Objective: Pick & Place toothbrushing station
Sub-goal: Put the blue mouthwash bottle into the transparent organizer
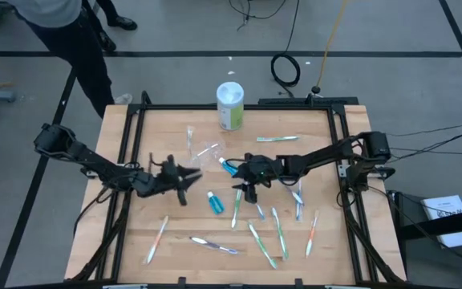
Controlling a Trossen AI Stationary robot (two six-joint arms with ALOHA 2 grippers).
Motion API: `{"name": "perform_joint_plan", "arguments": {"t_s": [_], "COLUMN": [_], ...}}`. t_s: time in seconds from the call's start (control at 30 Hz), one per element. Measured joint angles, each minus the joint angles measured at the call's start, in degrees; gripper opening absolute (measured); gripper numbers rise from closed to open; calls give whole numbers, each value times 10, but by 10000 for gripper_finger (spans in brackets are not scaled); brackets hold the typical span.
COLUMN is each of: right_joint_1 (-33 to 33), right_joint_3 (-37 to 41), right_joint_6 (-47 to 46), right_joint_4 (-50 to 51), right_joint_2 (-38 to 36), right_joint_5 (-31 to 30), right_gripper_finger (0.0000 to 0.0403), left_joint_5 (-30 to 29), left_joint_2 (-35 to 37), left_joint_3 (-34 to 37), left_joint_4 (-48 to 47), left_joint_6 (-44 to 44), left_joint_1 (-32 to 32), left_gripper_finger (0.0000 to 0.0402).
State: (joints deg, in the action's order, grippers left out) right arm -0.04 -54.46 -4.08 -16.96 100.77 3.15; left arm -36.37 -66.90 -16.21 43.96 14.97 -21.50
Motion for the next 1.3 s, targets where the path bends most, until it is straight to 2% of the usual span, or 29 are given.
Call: {"name": "perform_joint_plan", "arguments": {"t_s": [0.07, 0.2, 0.27, 0.37, 0.53, 0.77, 0.9, 1.07, 1.3], "right_joint_1": [-2, -8, -11, -11, -11, -11, -11, -11, -11], "right_joint_3": [-2, -2, -2, -2, -2, -2, -2, -2, -2], "right_joint_6": [7, 9, 13, 37, 56, 65, 68, 67, 67], "right_joint_4": [-1, 7, 10, 23, 26, 26, 22, 21, 18], "right_joint_2": [0, 0, 0, 0, 0, 0, 0, 0, 0], "right_joint_5": [-1, -1, -1, -1, -1, -1, -1, -1, -1], "right_gripper_finger": [180, 180, 180, 180, 180, 180, 180, 180, 180], "left_joint_5": [21, 24, 55, 114, 177, 202, 265, 273, 296], "left_joint_2": [-5, -22, -39, -65, -120, -178, -199, -219, -221], "left_joint_3": [-30, -132, -182, -241, -281, -283, -283, -283, -283], "left_joint_4": [-89, -305, -392, -466, -519, -554, -550, -546, -557], "left_joint_6": [12, 52, 63, 63, 4, -161, -234, -325, -380], "left_joint_1": [2, 22, 34, 48, 54, 60, 71, 80, 106], "left_gripper_finger": [99, 100, 101, 114, 163, 212, 217, 212, 207]}}
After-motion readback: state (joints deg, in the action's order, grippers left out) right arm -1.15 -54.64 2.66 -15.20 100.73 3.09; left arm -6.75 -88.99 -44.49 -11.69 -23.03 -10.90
